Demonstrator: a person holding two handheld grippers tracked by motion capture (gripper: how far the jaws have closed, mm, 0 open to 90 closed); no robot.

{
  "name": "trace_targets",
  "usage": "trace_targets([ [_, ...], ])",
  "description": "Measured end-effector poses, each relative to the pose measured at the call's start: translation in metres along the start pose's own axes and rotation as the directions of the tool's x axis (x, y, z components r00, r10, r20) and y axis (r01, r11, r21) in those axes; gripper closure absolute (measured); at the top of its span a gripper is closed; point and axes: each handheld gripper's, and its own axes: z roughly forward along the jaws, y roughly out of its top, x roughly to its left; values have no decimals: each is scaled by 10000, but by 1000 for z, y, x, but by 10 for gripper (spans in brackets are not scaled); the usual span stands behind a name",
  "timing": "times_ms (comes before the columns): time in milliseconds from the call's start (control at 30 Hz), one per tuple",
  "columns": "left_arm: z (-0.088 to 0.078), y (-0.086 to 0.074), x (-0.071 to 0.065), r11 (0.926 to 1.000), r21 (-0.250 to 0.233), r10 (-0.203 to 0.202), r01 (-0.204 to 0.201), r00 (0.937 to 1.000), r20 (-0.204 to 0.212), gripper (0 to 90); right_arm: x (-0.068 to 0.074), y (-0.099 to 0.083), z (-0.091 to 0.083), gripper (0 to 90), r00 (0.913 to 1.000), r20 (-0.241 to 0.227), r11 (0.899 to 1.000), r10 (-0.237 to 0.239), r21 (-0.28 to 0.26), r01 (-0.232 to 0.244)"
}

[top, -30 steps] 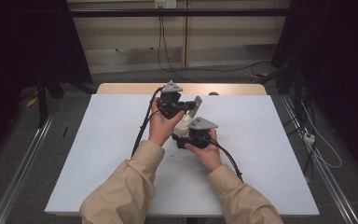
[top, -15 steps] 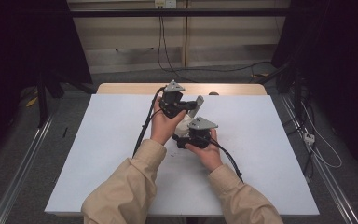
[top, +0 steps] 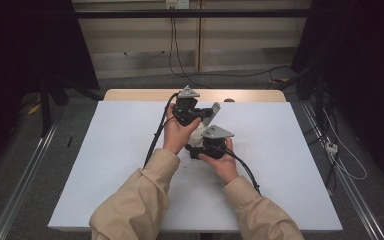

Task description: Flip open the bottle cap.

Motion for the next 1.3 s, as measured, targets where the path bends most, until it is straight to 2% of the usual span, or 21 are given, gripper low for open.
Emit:
trace_targets([
  [1300, 12, 0, 3, 9998, 197, 39, -40, 10000, 44, 900, -1, 0, 0, 188, 10000, 5, 10000, 86, 16, -86],
])
